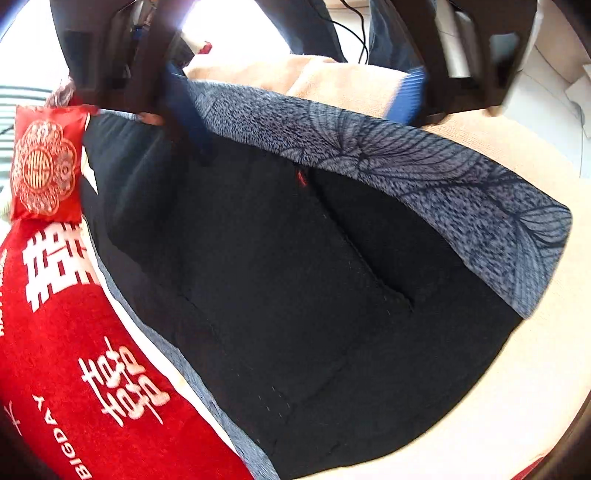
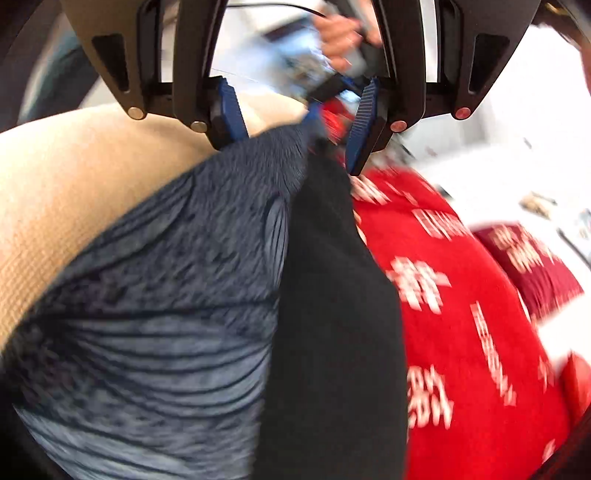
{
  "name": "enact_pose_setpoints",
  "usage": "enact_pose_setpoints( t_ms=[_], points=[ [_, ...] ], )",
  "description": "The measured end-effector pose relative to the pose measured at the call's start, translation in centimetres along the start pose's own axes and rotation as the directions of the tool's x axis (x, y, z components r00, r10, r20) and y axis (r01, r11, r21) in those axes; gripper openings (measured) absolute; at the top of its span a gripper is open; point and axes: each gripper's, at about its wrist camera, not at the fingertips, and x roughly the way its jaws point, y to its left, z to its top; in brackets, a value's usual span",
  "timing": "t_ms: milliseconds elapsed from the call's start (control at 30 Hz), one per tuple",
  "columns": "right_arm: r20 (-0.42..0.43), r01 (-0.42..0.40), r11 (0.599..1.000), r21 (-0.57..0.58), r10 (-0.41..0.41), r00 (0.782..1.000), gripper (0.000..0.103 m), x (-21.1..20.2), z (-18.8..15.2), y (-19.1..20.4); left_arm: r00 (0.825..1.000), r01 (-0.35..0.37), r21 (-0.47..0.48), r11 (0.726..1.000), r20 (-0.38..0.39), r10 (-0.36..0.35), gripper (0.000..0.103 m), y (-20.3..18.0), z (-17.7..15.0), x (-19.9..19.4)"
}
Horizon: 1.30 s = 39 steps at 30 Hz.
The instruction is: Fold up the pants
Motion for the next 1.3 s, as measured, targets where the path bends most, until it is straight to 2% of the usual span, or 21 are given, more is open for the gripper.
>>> enact_pose_setpoints(
  t_ms=[33, 67, 100, 167, 267, 400, 533, 600, 633, 700, 767, 867, 933, 1033, 1067, 1100, 1133, 1167, 1200, 1267, 1300],
  points=[
    [0.017, -0.005, 0.999, 0.048, 0.004, 1.000, 0.023, 0.0, 0.1, -0.3, 1.000, 0.003, -0.010, 1.000, 0.002, -0.003, 0.050, 0.2, 0.2, -0.1],
    [0.023, 0.001, 0.997, 0.077, -0.003, 1.000, 0.004, -0.2, -0.1, -0.3, 0.999, 0.035, -0.031, 0.999, -0.004, -0.035, 0.025, 0.8, 0.4, -0.3],
    [0.030, 0.013, 0.996, 0.091, -0.016, 0.999, 0.004, -0.4, -0.2, -0.2, 0.996, 0.081, -0.062, 0.995, -0.017, -0.082, 0.022, 1.5, 0.6, -0.3],
    [0.007, 0.098, 0.995, 0.010, -0.098, 0.995, 0.004, -0.6, -0.9, 2.4, 0.993, 0.118, -0.117, 0.986, -0.016, -0.121, 0.022, 2.4, 1.0, -1.2],
    [-0.031, 0.183, 0.968, -0.170, -0.190, 0.981, 0.004, -1.0, -1.4, 8.1, 0.994, 0.108, -0.037, 0.993, 0.010, -0.108, 0.022, 0.7, 1.3, -3.8],
    [-0.060, 0.215, 0.927, -0.306, -0.244, 0.968, 0.005, -1.0, -0.4, 13.7, 0.992, 0.108, 0.047, 0.993, 0.055, -0.111, 0.022, -3.2, 2.8, -7.3],
    [-0.133, 0.217, 0.890, -0.401, -0.291, 0.947, 0.007, 0.2, 3.2, 19.1, 0.990, 0.076, 0.136, 0.988, 0.109, -0.092, 0.022, -7.7, 6.1, -9.3],
    [-0.163, 0.210, 0.884, -0.417, -0.300, 0.940, 0.008, 0.3, 5.5, 20.2, 0.988, 0.063, 0.174, 0.983, 0.130, -0.087, 0.022, -10.0, 8.3, -9.3],
    [-0.177, 0.207, 0.882, -0.424, -0.305, 0.936, 0.008, 1.0, 7.1, 21.1, 0.985, 0.052, 0.192, 0.980, 0.153, -0.082, 0.023, -11.1, 9.9, -9.0],
    [-0.203, 0.220, 0.882, -0.416, -0.326, 0.923, 0.008, 2.5, 11.0, 22.0, 0.981, 0.022, 0.210, 0.977, 0.182, -0.061, 0.039, -12.9, 12.6, -7.8],
    [-0.216, 0.241, 0.889, -0.390, -0.343, 0.914, 0.009, 4.7, 15.8, 22.6, 0.968, -0.075, 0.210, 0.975, 0.252, 0.020, 0.076, -14.1, 15.9, -6.1],
    [-0.253, 0.270, 0.892, -0.362, -0.372, 0.893, 0.009, 8.1, 21.2, 21.2, 0.947, -0.172, 0.202, 0.964, 0.305, 0.105, 0.077, -14.8, 20.2, -2.1],
    [-0.276, 0.312, 0.882, -0.352, -0.416, 0.866, 0.010, 11.4, 24.4, 19.9, 0.940, -0.233, 0.166, 0.958, 0.290, 0.179, 0.077, -13.9, 22.7, 1.3],
    [-0.281, 0.389, 0.855, -0.343, -0.489, 0.826, 0.011, 14.4, 26.7, 18.3, 0.917, -0.351, 0.117, 0.929, 0.243, 0.316, 0.077, -12.3, 24.8, 5.7],
    [-0.280, 0.401, 0.849, -0.345, -0.500, 0.819, 0.012, 14.9, 26.9, 18.5, 0.904, -0.380, 0.116, 0.918, 0.256, 0.342, 0.077, -12.3, 24.9, 6.1],
    [-0.285, 0.408, 0.838, -0.363, -0.516, 0.808, 0.026, 15.1, 26.7, 19.1, 0.890, -0.408, 0.124, 0.905, 0.275, 0.364, 0.077, -12.8, 24.7, 5.7],
    [-0.296, 0.395, 0.830, -0.393, -0.521, 0.801, 0.042, 15.2, 26.2, 20.0, 0.885, -0.422, 0.130, 0.897, 0.273, 0.377, 0.077, -13.2, 24.5, 5.1],
    [-0.303, 0.364, 0.826, -0.430, -0.512, 0.804, 0.074, 14.9, 25.4, 21.3, 0.887, -0.417, 0.126, 0.900, 0.272, 0.373, 0.077, -13.6, 24.1, 4.2],
    [-0.287, 0.352, 0.809, -0.471, -0.518, 0.806, 0.085, 14.4, 24.6, 22.5, 0.892, -0.401, 0.121, 0.908, 0.278, 0.357, 0.077, -13.9, 23.6, 2.9],
    [-0.218, 0.317, 0.724, -0.612, -0.541, 0.812, 0.082, 13.1, 22.0, 25.5, 0.893, -0.393, 0.137, 0.909, 0.293, 0.342, 0.077, -14.7, 22.2, 0.9],
    [-0.209, 0.304, 0.704, -0.642, -0.542, 0.814, 0.069, 12.9, 21.1, 26.1, 0.895, -0.400, 0.163, 0.902, 0.283, 0.345, 0.077, -15.1, 21.6, 0.8]
  ],
)
